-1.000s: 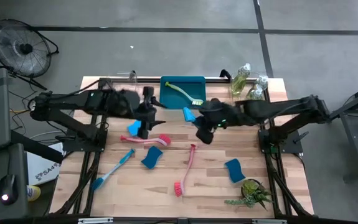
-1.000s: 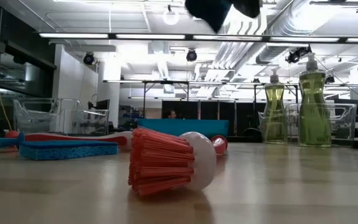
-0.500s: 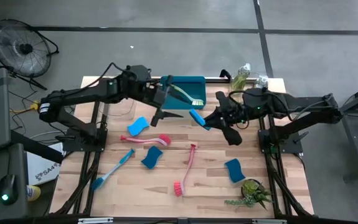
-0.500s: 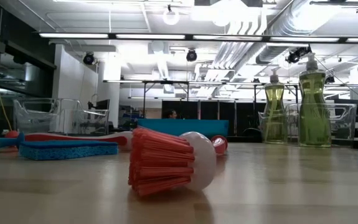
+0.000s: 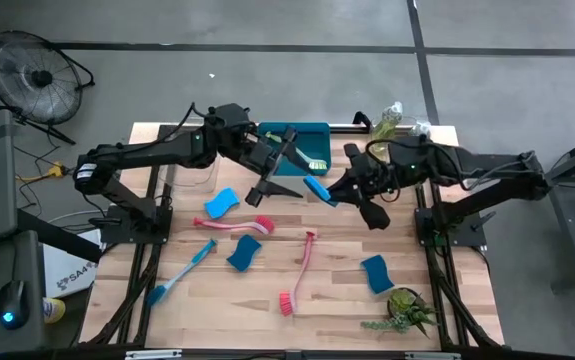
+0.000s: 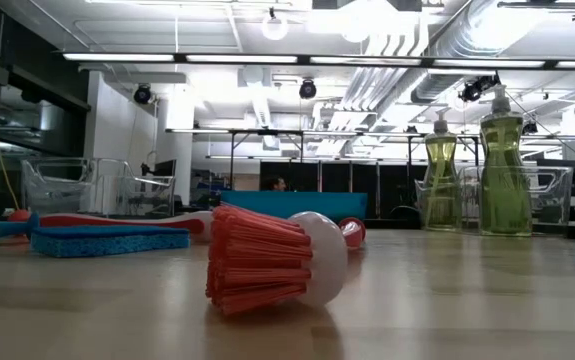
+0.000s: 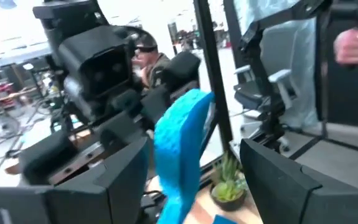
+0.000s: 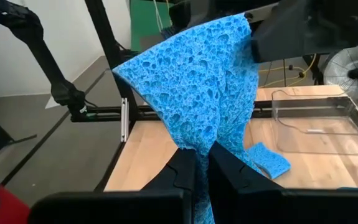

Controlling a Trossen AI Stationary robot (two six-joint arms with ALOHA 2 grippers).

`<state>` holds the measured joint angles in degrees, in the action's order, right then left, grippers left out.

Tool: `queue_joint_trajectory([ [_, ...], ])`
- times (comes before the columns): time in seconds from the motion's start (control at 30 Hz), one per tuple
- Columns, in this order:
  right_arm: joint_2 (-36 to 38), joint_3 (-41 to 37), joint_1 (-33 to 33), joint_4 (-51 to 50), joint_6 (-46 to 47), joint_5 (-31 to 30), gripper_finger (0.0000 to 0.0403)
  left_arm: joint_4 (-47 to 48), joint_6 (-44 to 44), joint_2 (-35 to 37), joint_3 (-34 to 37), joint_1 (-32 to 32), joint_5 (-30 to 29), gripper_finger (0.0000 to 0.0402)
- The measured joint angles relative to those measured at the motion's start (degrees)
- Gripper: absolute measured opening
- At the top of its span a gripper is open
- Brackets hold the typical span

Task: Pick & Place Kitchen Sink Supplies
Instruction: Put the top right blue sponge into the left transparent bin

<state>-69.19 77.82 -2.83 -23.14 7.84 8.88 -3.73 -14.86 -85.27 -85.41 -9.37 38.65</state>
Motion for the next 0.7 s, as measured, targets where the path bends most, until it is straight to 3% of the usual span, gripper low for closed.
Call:
queue_joint_trajectory([
  [0.3, -0.35, 0.0, 3.22, 0.69, -1.54, 4.8, 0.001, -2.16, 1.32, -0.02, 0.0, 0.0, -0.18, 0.0233],
  [0.7, -1.8, 0.0, 5.12, 4.35, -2.7, 7.49, 0.001, -2.47, 1.58, -0.02, 0.0, 0.0, -0.68, 0.0132],
])
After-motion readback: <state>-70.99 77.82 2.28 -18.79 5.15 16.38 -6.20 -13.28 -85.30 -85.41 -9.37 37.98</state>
